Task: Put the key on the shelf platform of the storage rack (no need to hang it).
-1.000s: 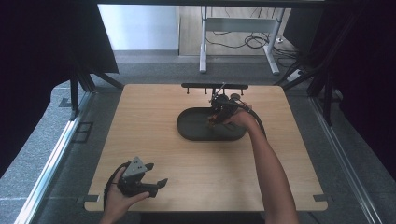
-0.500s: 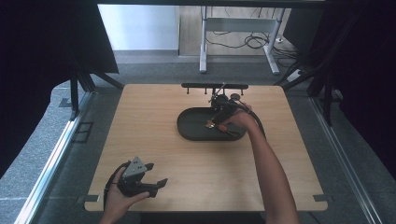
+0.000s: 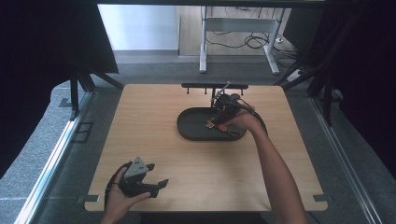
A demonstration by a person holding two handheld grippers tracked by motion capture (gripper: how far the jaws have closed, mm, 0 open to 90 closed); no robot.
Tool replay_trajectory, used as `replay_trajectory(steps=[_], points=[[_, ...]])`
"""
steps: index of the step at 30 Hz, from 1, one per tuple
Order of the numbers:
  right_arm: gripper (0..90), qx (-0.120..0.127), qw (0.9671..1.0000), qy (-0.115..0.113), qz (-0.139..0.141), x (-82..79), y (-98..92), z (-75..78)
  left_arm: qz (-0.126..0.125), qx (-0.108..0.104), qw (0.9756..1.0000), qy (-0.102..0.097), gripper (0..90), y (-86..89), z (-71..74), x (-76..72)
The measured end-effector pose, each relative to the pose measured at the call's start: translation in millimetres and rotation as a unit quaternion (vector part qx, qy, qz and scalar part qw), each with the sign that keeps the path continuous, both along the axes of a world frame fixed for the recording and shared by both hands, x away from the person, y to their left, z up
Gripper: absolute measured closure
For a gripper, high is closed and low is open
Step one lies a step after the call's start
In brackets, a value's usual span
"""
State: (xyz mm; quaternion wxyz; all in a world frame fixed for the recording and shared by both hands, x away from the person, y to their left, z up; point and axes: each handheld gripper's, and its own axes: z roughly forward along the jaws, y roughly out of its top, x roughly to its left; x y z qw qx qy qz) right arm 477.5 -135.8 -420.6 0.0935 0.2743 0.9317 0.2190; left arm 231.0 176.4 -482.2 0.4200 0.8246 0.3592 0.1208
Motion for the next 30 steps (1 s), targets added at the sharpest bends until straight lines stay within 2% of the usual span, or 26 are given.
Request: replay_trajectory(steps=[6, 17, 21, 30], points=[[51.4, 0.025, 0.9997, 0.007, 0.004, -16.5, -6.4, 5.5, 0.003, -0.001, 1.0, -0.001, 22.0, 1.8, 0.7, 0.0], [50.7, 0.057, 0.998, -0.005, 0.026, -54.8, -31.5, 10.2, 0.006, 0.001, 1.0, -0.001, 22.0, 2.9, 1.3, 0.3], [50.7, 0.057, 0.998, -0.009, 0.025, -69.5, -41.1, 7.7, 0.007, 0.001, 1.0, -0.002, 21.9, 3.1, 1.7, 0.2], [50.7, 0.075, 0.9967, -0.016, 0.027, -107.5, -56.2, -4.4, 0.01, 0.001, 0.9999, -0.003, 21.9, 3.8, 2.4, 0.2]])
